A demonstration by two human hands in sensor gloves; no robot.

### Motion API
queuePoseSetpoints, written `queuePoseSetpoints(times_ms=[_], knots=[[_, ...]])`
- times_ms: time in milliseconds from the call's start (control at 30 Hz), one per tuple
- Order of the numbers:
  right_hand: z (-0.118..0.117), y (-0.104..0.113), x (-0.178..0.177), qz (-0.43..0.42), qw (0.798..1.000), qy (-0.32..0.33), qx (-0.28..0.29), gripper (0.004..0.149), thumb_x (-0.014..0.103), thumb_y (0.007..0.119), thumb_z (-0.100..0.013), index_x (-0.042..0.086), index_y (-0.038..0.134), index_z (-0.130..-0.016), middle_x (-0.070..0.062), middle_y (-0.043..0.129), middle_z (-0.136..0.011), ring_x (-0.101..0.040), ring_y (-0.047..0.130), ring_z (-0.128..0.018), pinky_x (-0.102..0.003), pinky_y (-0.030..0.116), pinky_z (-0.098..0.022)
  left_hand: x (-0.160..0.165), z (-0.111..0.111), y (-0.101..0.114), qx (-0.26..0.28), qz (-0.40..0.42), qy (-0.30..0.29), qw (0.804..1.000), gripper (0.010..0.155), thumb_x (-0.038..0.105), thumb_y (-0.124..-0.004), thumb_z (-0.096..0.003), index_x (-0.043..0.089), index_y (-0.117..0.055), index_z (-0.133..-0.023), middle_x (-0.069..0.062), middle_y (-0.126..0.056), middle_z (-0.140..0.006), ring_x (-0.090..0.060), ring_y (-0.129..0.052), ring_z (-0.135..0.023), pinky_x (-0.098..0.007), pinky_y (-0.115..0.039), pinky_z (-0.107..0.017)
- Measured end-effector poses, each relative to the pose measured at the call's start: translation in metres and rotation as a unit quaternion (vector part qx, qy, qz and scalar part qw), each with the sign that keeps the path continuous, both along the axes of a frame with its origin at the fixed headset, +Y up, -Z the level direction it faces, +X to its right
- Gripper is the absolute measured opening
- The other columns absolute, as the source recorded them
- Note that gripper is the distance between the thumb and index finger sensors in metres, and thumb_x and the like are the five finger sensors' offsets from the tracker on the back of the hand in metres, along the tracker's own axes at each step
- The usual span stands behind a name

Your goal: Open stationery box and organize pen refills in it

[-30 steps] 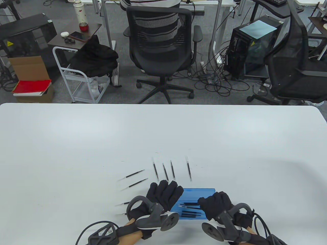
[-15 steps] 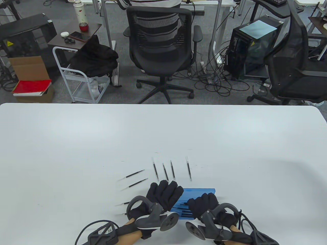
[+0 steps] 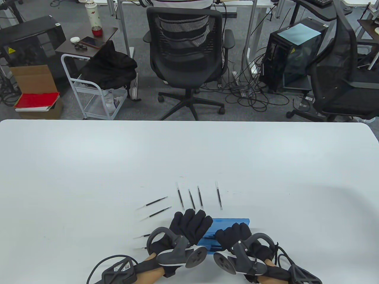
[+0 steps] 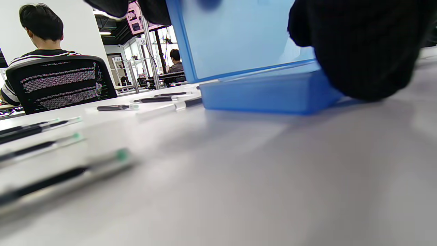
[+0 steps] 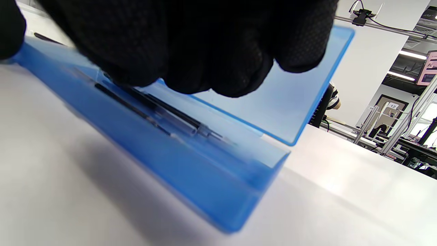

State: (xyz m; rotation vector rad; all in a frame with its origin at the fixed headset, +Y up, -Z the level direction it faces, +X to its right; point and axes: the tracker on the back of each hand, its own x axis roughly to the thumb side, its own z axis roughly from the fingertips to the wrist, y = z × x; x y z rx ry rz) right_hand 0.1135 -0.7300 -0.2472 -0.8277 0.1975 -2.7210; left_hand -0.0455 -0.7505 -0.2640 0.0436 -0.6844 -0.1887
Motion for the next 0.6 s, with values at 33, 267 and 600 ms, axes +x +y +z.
queuePoseSetpoints(times_ms=[33,267,600], knots=[[0.000,0.005,0.000,-0.006,1.000,0.001,-0.005,0.058,0.038,0.089,-0.040,0.019,0.078,-0.094,-0.002,0.101,-0.075,-0.029,0.099,-0.068,-0.056,0.078,-0.064,0.000,0.000,0.000,0.000,0.000,0.000,1.000,0.118,0.065,-0.082,-0.0396,0.019,-0.007,-0.118,-0.014,-0.014,-0.128,-0.049,-0.038,-0.117,-0.068,-0.045,-0.082],[-0.005,0.055,0.009,-0.091,0.996,-0.025,-0.001,0.054,0.041,0.085,-0.042,0.018,0.082,-0.091,-0.004,0.103,-0.071,-0.031,0.101,-0.065,-0.057,0.079,-0.062,0.000,0.000,0.000,0.001,-0.001,0.000,1.000,0.118,0.065,-0.082,-0.0394,0.019,-0.007,-0.118,-0.014,-0.014,-0.128,-0.049,-0.039,-0.117,-0.068,-0.045,-0.082],[-0.077,0.089,0.021,-0.099,0.988,-0.118,-0.029,0.056,0.043,0.086,-0.042,0.018,0.083,-0.092,-0.005,0.103,-0.071,-0.032,0.100,-0.066,-0.057,0.078,-0.063,0.000,0.000,0.000,0.002,-0.002,0.000,1.000,0.118,0.065,-0.082,-0.0396,0.019,-0.007,-0.118,-0.014,-0.014,-0.128,-0.049,-0.039,-0.117,-0.068,-0.045,-0.082]])
